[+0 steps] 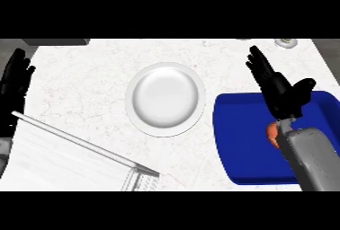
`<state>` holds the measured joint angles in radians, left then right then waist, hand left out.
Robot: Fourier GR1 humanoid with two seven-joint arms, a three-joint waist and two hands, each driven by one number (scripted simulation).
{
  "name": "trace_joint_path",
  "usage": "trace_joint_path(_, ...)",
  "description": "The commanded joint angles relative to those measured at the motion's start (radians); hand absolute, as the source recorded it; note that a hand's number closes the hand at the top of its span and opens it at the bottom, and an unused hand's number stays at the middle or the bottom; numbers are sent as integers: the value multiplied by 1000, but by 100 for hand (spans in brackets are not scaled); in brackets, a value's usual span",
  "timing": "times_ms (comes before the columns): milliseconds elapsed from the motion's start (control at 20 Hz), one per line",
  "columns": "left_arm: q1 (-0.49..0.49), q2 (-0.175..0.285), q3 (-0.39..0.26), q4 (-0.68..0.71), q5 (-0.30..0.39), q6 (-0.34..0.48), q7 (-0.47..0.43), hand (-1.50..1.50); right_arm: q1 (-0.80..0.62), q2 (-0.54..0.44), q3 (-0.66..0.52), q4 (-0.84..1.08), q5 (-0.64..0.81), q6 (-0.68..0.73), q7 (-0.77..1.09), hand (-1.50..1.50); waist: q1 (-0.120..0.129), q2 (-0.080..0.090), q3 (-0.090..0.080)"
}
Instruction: Pick the squash from the tray and place it in the plate
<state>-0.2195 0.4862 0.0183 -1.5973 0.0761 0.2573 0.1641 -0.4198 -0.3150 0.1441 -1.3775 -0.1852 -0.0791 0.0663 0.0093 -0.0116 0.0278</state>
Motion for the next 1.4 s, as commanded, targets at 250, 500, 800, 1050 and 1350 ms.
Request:
trace_joint_path(250, 203, 126, -137, 80, 419, 46, -258, 0, 5, -176, -248, -51, -7, -80, -107, 150, -133, 61, -29)
trace_joint_path(500, 227, 138, -92, 63, 478, -14, -238, 0, 81, -262, -345, 28, 101, -235, -113, -150, -182, 73, -26)
trace_joint_path(800, 249, 136, -79, 71, 531, -56, -202, 0, 126, -239, -384, 11, 82, -253, -189, -150, -182, 73, -25)
trace_joint_path(1050, 256, 172, -79, 43, 573, -74, -157, 0, 200, -304, -349, 22, 130, -194, -180, -150, -171, 70, -30)
trace_joint_path(1350, 266, 193, -83, -7, 629, -75, -137, 0, 293, -385, -236, 41, 217, -81, -134, -150, -143, 78, -34)
